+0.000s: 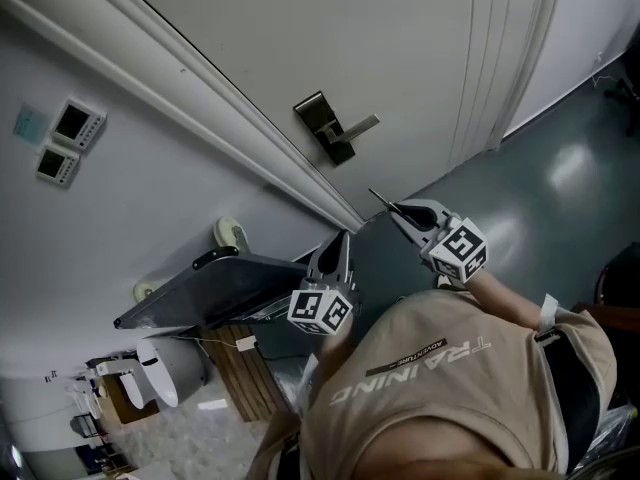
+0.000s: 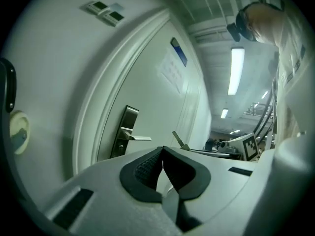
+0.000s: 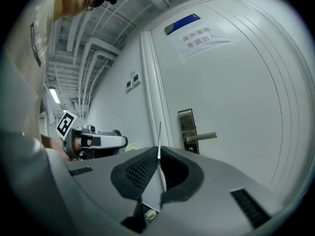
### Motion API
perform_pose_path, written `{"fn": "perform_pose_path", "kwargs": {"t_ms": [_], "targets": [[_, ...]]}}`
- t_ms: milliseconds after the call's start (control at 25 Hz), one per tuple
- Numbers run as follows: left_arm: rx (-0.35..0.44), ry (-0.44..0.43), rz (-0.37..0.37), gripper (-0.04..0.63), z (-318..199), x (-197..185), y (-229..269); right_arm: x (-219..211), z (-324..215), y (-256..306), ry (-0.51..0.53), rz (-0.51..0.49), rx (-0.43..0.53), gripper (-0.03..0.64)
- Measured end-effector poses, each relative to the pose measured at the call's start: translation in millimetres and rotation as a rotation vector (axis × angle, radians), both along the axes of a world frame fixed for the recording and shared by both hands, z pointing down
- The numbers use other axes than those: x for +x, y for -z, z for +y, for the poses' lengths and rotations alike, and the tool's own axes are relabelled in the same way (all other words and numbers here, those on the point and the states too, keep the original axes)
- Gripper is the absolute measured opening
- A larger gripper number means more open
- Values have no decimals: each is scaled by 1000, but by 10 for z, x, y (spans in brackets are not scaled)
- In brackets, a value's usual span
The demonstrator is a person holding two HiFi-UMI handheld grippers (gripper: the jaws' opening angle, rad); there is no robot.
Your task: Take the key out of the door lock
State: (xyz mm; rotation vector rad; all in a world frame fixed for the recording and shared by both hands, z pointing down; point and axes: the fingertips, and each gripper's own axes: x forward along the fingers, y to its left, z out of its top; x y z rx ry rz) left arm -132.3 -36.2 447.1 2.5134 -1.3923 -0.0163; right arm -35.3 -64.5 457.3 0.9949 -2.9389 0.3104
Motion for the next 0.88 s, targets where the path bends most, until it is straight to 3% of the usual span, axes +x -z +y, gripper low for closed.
{"fn": "perform_pose_path", "kwargs": {"t_ms": [120,240,280,400,600,760,880], "targets": [[3,17,-132,9,1,-41,-110,45,55,2,-15,10,1,18],[-18,5,-87,9,-7,-36,-152,134,79,83,-23,36,40,18],[-12,10,-106,9,-18,-19,-156,184,83,109,-26,43,48,18],[47,7,-244,9,-27,122,-99,329,130,141,-23,54,47,18],[31,28,-115,9,32,282,-12,410,233,130,15,60,41,18],[6,68,-132,9,183,362,-121,438,241,41,47,44,35,18],[19,68,-237,9,340,405,-107,382,209,84,78,18,34,18]]}}
